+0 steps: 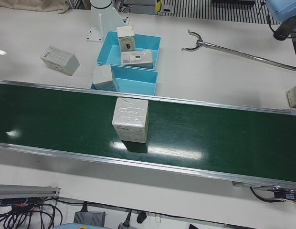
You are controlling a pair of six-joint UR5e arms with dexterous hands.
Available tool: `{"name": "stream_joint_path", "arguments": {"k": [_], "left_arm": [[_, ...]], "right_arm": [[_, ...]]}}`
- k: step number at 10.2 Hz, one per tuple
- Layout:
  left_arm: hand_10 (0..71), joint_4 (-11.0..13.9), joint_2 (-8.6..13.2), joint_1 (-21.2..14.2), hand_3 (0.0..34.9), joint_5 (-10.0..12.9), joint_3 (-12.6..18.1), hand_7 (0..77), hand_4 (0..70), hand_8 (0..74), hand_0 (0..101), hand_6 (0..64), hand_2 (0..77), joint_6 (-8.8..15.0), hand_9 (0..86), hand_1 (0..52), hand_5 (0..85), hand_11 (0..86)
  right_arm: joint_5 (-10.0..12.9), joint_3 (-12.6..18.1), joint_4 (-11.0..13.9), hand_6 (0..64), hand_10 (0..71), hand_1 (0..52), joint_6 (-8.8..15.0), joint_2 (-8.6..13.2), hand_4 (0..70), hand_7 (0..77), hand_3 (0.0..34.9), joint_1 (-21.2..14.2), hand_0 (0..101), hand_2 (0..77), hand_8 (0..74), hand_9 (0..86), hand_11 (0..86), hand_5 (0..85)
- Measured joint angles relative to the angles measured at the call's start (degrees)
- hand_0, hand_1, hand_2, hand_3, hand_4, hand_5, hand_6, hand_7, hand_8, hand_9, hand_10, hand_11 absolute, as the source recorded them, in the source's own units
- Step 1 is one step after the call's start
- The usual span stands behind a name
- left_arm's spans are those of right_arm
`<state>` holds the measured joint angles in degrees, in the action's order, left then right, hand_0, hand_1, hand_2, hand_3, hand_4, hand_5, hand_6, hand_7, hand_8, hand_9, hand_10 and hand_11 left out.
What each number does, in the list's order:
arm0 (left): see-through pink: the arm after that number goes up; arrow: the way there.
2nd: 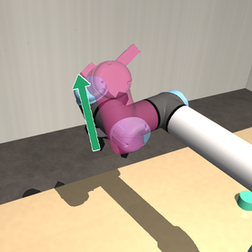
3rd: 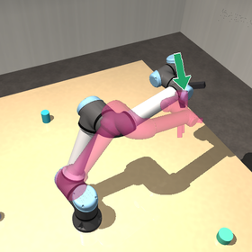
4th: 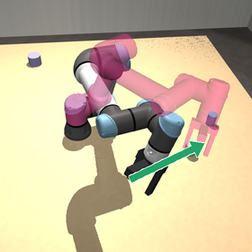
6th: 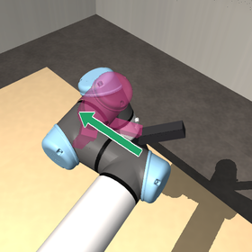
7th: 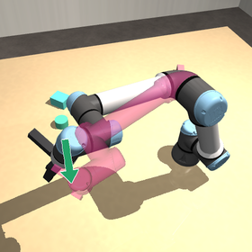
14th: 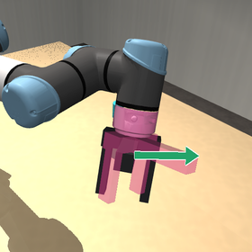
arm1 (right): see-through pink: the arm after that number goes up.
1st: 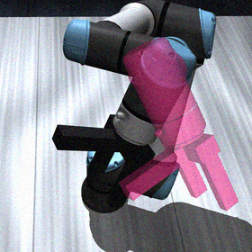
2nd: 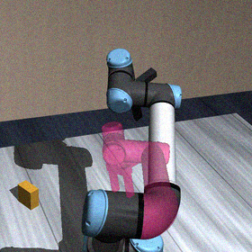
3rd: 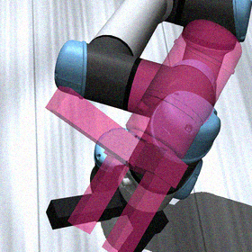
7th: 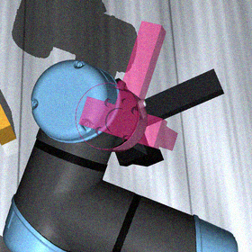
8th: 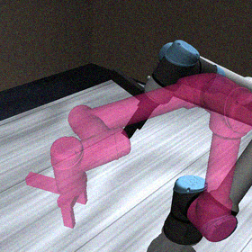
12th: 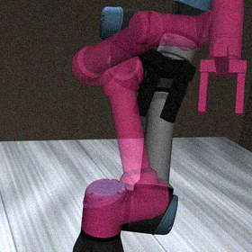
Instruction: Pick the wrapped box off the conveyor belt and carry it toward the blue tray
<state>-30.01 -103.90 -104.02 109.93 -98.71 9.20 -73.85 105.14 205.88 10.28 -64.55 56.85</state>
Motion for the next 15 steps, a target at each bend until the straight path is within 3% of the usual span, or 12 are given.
{"name": "stream_joint_path", "arguments": {"k": [15], "left_arm": [[0.5,0.0,0.0,0.0,0.0,0.0,0.0,0.0,0.0,0.0,0,0.0,0.5,0.0,0.0,0.0,1.1,0.0]], "right_arm": [[0.5,-0.8,0.0,0.0,0.0,11.5,0.1,0.3,6.0,2.7,6.1,-2.0,47,10.9,1.6,1.1,1.6,7.6]]}}
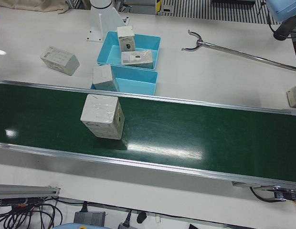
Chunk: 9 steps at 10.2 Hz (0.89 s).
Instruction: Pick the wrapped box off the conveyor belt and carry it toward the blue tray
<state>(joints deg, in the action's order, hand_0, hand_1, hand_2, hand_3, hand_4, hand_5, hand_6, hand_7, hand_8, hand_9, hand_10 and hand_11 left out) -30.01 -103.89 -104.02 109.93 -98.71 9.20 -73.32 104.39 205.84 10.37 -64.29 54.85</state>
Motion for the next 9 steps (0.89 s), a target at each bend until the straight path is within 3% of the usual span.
{"name": "stream_joint_path", "arguments": {"k": [9], "left_arm": [[0.5,0.0,0.0,0.0,0.0,0.0,0.0,0.0,0.0,0.0,0,0.0,1.1,0.0,0.0,0.0,1.1,0.0]], "right_arm": [[0.1,-0.1,0.0,0.0,0.0,11.5,0.0,-0.1,6.0,2.7,5.0,-1.2,47,10.9,1.6,1.1,1.6,7.6]]}}
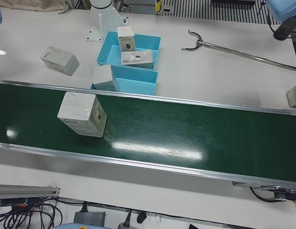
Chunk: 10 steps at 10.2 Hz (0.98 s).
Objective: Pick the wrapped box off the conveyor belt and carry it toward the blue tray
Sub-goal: 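Lower the open right hand toward the belt ahead of the box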
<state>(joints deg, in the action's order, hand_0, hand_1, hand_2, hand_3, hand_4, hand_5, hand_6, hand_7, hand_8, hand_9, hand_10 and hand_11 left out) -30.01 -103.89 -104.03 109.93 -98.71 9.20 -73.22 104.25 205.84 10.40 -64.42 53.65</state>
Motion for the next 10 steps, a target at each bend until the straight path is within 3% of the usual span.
{"name": "stream_joint_path", "arguments": {"k": [4,6,7,8,10], "left_arm": [[0.5,0.0,0.0,0.0,0.0,0.0,0.0,0.0,0.0,0.0,0,0.0,1.1,0.0,0.0,0.0,1.1,0.0],[0.5,0.0,0.0,0.0,0.0,0.0,0.0,0.0,0.0,0.0,0,0.0,1.1,0.0,0.0,0.0,1.1,0.0],[0.0,0.0,0.0,0.0,0.0,0.0,0.0,0.0,0.0,0.0,0,0.0,1.1,0.0,0.0,0.0,1.1,0.0],[0.0,0.0,0.0,0.0,0.0,0.0,0.0,0.0,0.0,0.0,0,0.0,1.1,0.0,0.0,0.0,1.1,0.0],[0.0,0.0,0.0,0.0,0.0,0.0,0.0,0.0,0.0,0.0,0,0.0,1.1,0.0,0.0,0.0,1.1,0.0]], "right_arm": [[0.0,0.1,-0.1,0.0,0.0,11.5,0.0,0.0,7.1,2.7,5.0,-0.1,47,10.9,1.6,1.1,1.6,7.6],[0.0,-0.1,-0.1,0.0,0.0,11.5,0.4,0.0,6.5,2.7,6.7,-0.7,46,10.9,1.6,1.1,1.6,7.6],[0.0,-0.4,-0.1,0.0,0.0,11.5,0.7,0.1,7.1,2.7,4.3,-1.2,46,10.9,1.6,1.1,1.6,7.6],[0.1,-0.5,-0.1,0.0,0.0,11.5,0.9,0.3,7.1,1.6,5.4,-1.5,46,10.9,1.6,1.1,1.6,7.6],[0.1,-0.7,-0.1,0.0,0.0,11.5,1.0,0.4,7.1,1.6,4.3,-1.7,46,10.9,1.6,1.1,1.6,7.1]]}}
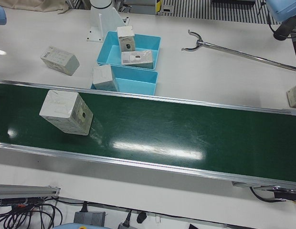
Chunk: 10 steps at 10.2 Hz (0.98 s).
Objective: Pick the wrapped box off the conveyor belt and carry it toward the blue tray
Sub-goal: 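Lower the open right hand toward the belt ahead of the box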
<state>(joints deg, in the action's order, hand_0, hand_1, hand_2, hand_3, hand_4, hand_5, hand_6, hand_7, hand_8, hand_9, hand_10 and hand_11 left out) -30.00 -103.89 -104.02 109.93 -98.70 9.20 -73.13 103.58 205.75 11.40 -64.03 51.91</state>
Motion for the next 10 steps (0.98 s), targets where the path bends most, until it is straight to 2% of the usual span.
{"name": "stream_joint_path", "arguments": {"k": [10], "left_arm": [[0.0,0.0,0.0,0.0,0.0,0.0,0.0,0.5,0.0,0.0,0,0.0,1.1,0.0,0.0,0.0,1.1,0.0]], "right_arm": [[0.4,-0.2,0.0,0.0,0.0,11.5,0.0,0.8,7.1,3.3,4.8,-0.3,46,12.0,1.6,1.1,1.6,8.2]]}}
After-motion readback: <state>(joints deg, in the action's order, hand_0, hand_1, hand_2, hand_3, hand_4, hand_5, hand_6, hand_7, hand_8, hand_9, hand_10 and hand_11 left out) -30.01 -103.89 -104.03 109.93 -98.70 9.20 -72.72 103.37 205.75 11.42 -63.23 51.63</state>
